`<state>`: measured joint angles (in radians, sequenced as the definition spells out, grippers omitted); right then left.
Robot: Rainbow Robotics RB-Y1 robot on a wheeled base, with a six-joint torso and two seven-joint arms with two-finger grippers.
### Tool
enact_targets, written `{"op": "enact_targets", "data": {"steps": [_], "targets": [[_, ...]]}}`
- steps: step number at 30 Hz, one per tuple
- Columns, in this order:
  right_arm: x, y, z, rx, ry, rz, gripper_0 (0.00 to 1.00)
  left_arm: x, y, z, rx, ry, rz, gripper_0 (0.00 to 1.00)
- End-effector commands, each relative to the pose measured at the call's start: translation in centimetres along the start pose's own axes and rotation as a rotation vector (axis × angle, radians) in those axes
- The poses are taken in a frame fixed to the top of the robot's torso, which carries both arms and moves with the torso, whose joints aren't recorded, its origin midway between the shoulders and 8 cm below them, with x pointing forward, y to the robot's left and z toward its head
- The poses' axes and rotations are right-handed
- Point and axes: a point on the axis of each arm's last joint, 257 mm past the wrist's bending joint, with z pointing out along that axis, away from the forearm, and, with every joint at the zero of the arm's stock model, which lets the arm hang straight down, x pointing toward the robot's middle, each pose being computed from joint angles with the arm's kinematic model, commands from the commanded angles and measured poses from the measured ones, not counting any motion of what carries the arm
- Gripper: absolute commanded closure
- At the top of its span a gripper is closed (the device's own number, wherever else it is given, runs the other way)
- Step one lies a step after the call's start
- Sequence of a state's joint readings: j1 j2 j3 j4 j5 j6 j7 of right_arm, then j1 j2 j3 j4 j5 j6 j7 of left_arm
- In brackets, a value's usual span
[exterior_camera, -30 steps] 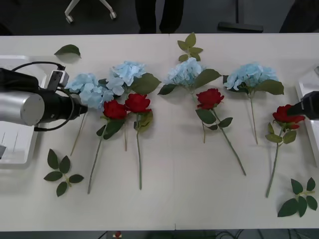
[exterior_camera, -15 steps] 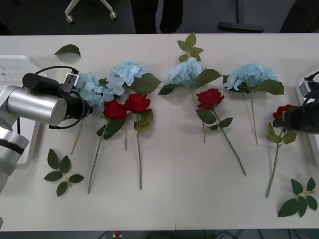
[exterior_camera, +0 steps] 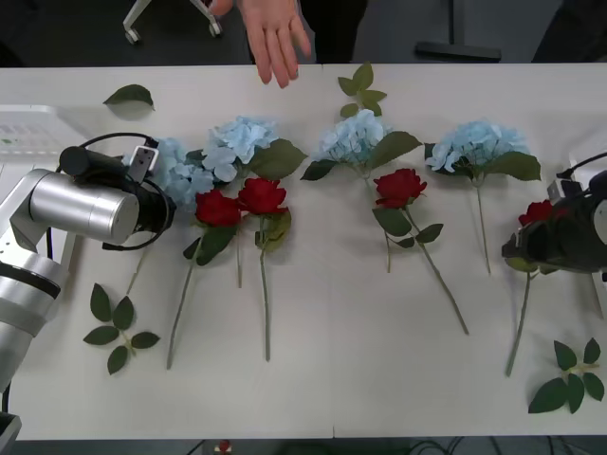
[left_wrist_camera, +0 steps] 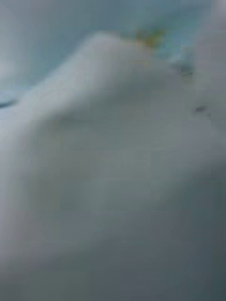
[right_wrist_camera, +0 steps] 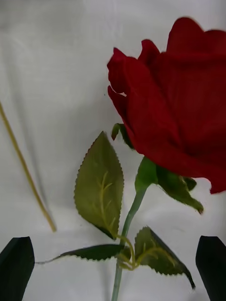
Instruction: Place the red flowers into the right box and the blue flowers into the left box. If a person shows an open palm, hand one flower to the person first, then continue sorting.
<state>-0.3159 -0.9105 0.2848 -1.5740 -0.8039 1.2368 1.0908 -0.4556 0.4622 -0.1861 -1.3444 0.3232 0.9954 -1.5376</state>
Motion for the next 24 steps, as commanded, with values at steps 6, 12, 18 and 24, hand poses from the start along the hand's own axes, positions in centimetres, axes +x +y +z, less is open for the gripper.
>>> {"op": "enact_targets", "data": {"steps": [6, 12, 18, 24], "targets": [[-1.3, 0.8, 1.3, -0.017, -0.005, 0.075, 0.0, -2.0, -0.5, -0.5, 0.002, -0.04, -0.006, 1.0], [-1.2, 0.4, 2.4, -0.006, -0.008, 0.086, 0.0, -2.1, -0.6, -0.5, 0.004, -0.042, -0.014, 1.0], [-0.8, 0.4, 3.1, -0.006, 0.0, 0.104, 0.11, -2.1, -0.6, -0.5, 0.004, -0.043, -0.016, 1.0], [-0.7, 0.6, 3.0, -0.008, 0.006, 0.113, 0.98, -2.3, -0.5, -0.5, 0.002, -0.046, -0.015, 1.0]]}}
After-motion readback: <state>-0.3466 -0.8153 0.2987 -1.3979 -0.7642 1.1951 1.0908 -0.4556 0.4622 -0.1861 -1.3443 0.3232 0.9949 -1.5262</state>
